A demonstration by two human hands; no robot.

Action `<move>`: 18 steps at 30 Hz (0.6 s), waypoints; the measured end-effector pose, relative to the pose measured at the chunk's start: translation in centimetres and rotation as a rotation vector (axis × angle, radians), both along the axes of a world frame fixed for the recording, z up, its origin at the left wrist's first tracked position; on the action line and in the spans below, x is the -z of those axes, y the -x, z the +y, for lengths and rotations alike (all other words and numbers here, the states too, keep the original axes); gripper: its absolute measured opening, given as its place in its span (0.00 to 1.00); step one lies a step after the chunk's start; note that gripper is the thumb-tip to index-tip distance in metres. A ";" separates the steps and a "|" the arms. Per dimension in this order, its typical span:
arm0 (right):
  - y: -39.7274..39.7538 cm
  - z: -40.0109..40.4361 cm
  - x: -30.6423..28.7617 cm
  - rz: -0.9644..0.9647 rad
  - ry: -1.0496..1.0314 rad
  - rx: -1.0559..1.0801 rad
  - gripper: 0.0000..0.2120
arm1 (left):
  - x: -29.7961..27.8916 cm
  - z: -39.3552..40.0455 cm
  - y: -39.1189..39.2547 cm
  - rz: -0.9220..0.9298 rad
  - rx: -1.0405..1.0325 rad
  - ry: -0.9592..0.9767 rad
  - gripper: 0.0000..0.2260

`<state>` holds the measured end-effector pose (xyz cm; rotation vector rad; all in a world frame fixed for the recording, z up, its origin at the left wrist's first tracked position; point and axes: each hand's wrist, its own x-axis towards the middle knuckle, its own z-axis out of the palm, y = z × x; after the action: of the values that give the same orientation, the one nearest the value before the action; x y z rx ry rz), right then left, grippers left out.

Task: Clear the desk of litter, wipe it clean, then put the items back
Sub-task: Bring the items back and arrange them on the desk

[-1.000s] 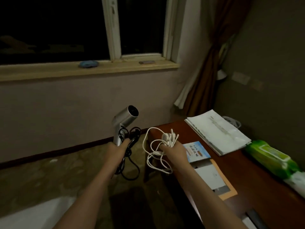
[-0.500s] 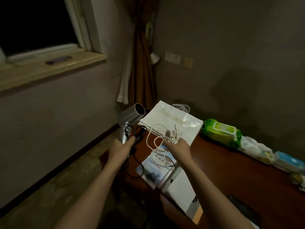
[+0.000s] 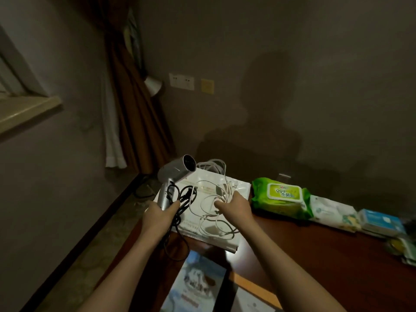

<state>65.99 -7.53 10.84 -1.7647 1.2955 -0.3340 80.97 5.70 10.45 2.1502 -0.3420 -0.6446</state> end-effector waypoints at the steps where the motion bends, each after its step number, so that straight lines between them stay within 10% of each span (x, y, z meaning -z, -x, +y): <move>1: -0.4 -0.7 0.4 0.011 -0.002 0.005 0.16 | 0.4 -0.7 -0.4 0.000 0.014 -0.021 0.20; 18: -9.7 -6.3 7.9 0.245 -0.115 0.139 0.19 | 8.3 -10.3 -9.2 -0.161 0.280 -0.167 0.22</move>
<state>75.65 -13.82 2.90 -1.6600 1.5839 -0.1189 90.20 -4.60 2.18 2.3427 -0.7071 -0.6768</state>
